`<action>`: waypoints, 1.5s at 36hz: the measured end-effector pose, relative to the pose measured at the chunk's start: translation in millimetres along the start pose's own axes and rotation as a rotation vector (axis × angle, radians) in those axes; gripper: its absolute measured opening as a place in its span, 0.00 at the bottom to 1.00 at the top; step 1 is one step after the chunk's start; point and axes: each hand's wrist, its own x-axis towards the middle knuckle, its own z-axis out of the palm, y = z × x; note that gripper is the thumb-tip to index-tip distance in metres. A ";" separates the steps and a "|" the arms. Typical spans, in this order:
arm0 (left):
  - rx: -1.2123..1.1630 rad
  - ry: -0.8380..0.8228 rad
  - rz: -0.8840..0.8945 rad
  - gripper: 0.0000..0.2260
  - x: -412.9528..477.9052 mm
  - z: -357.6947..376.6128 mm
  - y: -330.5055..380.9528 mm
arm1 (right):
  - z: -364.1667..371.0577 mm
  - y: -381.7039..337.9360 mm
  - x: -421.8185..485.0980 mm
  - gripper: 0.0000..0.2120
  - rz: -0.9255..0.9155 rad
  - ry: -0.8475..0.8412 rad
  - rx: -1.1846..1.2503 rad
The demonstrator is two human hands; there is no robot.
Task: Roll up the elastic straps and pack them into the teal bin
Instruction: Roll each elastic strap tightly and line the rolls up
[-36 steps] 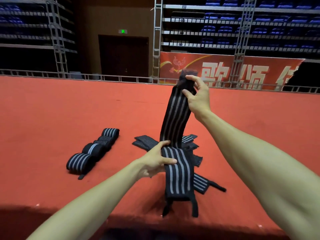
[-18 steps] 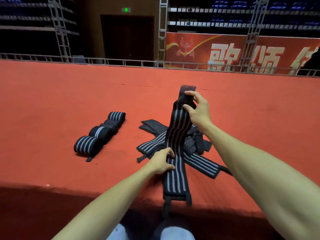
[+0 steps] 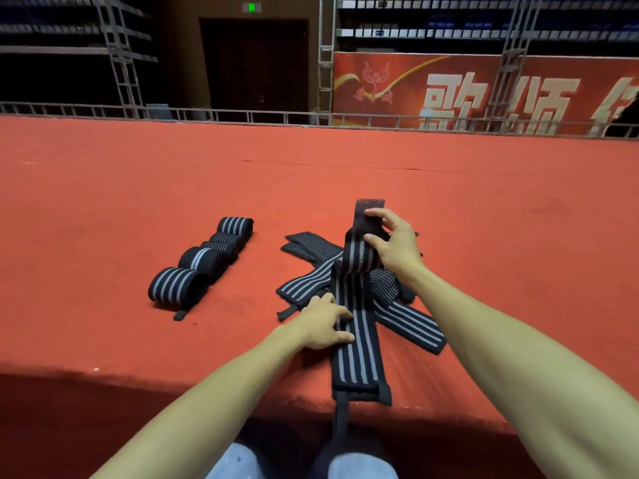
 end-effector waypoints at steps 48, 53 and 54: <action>-1.152 0.742 0.199 0.10 178.1 -99.2 -34.7 | 31.5 60.6 96.5 0.14 -0.012 0.012 0.375; -1.037 0.783 0.203 0.09 171.6 -103.8 -36.8 | 32.5 53.8 94.4 0.13 -0.014 0.014 0.428; -1.042 0.788 0.203 0.09 170.3 -105.1 -35.5 | 33.5 52.6 93.8 0.13 -0.017 0.025 0.441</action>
